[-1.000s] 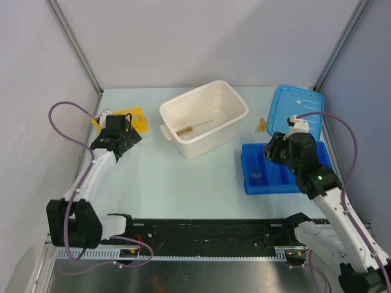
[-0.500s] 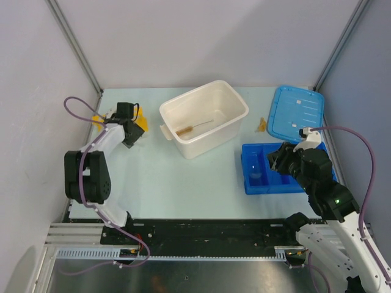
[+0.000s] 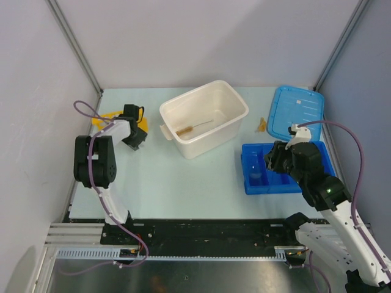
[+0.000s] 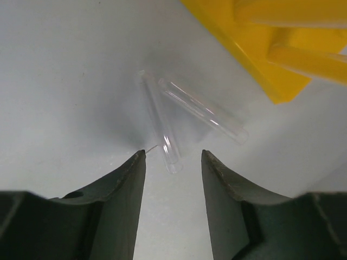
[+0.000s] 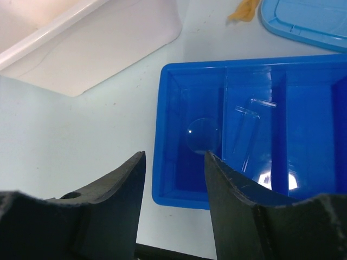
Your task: Organize the chemistry lab equipment
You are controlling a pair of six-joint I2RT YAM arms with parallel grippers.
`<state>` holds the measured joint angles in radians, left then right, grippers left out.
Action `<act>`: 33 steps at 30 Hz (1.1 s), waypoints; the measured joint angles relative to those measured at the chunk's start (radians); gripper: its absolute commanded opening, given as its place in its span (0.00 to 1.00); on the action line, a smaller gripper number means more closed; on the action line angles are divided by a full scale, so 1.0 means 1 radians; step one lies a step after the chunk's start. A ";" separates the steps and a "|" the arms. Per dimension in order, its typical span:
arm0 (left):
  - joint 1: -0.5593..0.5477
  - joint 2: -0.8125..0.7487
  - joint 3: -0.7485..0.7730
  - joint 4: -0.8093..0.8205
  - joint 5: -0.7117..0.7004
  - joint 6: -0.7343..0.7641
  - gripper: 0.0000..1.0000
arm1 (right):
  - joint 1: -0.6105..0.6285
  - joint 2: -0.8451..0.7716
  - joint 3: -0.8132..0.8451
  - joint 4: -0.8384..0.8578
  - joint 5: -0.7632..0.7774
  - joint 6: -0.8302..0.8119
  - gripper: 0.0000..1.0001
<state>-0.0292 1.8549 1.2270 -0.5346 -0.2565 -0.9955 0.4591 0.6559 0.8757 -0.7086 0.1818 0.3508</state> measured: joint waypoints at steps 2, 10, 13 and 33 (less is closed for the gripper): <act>0.000 0.015 0.000 0.000 0.003 -0.011 0.48 | 0.000 0.000 0.000 -0.002 0.005 -0.013 0.53; 0.000 0.008 -0.033 0.016 0.000 -0.048 0.33 | 0.000 -0.021 0.000 0.001 0.016 -0.043 0.53; 0.000 -0.016 -0.066 0.027 -0.002 -0.052 0.30 | 0.000 -0.030 0.000 0.003 0.012 -0.042 0.53; -0.021 -0.483 -0.356 0.000 0.031 0.064 0.12 | 0.006 -0.076 -0.003 0.066 -0.125 0.054 0.55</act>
<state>-0.0502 1.3724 0.8711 -0.5350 -0.2253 -0.9318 0.4652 0.5804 0.8730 -0.6426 0.0566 0.4046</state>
